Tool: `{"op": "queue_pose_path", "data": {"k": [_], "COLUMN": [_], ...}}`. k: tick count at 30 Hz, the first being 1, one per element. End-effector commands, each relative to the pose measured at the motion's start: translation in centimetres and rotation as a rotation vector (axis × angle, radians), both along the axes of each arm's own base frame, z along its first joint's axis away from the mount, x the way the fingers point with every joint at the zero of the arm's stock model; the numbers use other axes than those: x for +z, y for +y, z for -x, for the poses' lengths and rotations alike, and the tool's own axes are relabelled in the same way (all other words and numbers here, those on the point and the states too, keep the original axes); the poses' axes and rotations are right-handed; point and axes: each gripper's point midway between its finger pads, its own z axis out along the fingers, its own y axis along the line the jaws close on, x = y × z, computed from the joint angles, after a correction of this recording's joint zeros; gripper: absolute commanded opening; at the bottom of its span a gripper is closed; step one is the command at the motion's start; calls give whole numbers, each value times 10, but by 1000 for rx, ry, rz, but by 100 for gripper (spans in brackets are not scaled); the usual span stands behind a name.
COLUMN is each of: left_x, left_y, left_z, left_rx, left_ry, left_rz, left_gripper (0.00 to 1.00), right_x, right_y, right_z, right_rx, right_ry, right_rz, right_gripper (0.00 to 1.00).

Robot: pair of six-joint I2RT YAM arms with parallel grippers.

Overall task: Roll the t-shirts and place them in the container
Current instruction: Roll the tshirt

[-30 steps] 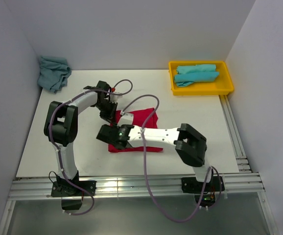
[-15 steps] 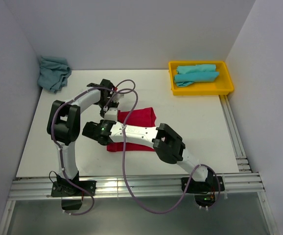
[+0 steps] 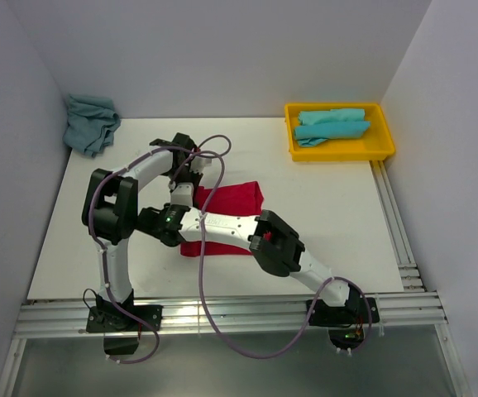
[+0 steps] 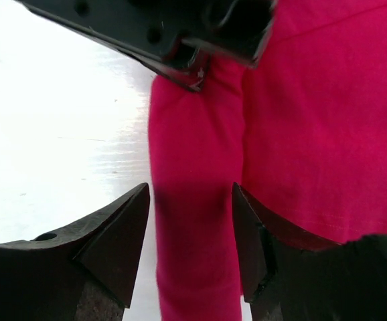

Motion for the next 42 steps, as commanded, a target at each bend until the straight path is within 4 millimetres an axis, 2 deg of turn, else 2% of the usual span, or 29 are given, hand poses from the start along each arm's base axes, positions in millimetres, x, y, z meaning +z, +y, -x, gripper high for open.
{"op": "queue_pose_path", "data": {"k": [1, 7, 10, 11, 13, 14, 16, 17, 18, 19, 20, 22, 23, 24, 25, 30, 31, 32, 34, 35, 36, 42], "left_x": [5, 5, 5, 6, 6, 8, 18, 22, 27, 38, 45, 65, 73, 78, 87, 109, 103, 106, 96, 94, 91, 67], "left_y": [-1, -2, -4, -4, -8, -10, -15, -17, -19, -21, -25, -24, -27, -26, -22, -13, -7, -5, -1, 0, 1, 1], "left_z": [-1, -2, -2, -2, 0, -1, -5, -7, -9, -17, -17, -30, -28, -31, -38, -40, -37, -35, -29, -26, -23, -5], "left_rx": [-7, -10, -14, -17, -27, -33, -41, -45, -50, -47, -54, -42, -45, -45, -33, -42, -31, -34, -32, -38, -40, -32], "left_ry": [1, -1, 3, 1, 14, 13, 2, -2, -6, -28, -19, -51, -31, -33, -49, -71, -59, -74, -57, -56, -49, -18], "left_rz": [-20, -21, -12, -6, 12, 23, 58, 78, 95, 129, 167, 226, 270, 289, 314, 412, 415, 424, 441, 451, 458, 518], "left_gripper": [2, 4, 8, 11, 17, 25, 34, 43, 47, 50, 56, 59, 60, 60, 61, 62, 62, 63, 63, 63, 63, 63], "right_x": [2, -15, -25, -26, -33, -35, -35, -42, -30, -28, -22, -19, -24, -13, -11, -4, 5, -5, 2, -6, -6, -4], "right_y": [4, -1, -4, -2, -7, -6, -5, -2, 4, 7, 11, 14, 14, 15, 18, 15, 20, 11, 13, 9, 6, -1], "right_z": [-11, -6, -1, 0, 3, 6, 4, 4, 6, 4, 3, 2, 2, 2, 4, 0, -3, 0, -3, 5, 2, 11], "right_rx": [-2, -11, -7, -5, -6, 6, 22, 36, 69, 85, 106, 123, 132, 142, 159, 171, 184, 172, 179, 175, 168, 170], "right_ry": [-47, -9, 24, 30, 61, 76, 86, 88, 97, 101, 85, 106, 103, 99, 117, 135, 119, 153, 142, 182, 185, 221], "right_rz": [6, 47, 44, 32, 25, 7, -22, -61, -112, -148, -216, -289, -325, -373, -414, -660, -730, -756, -841, -871, -905, -1147], "right_gripper": [60, 59, 43, 26, 14, 13, 12, 11, 11, 11, 11, 11, 11, 11, 11, 11, 11, 11, 11, 11, 12, 12]}}
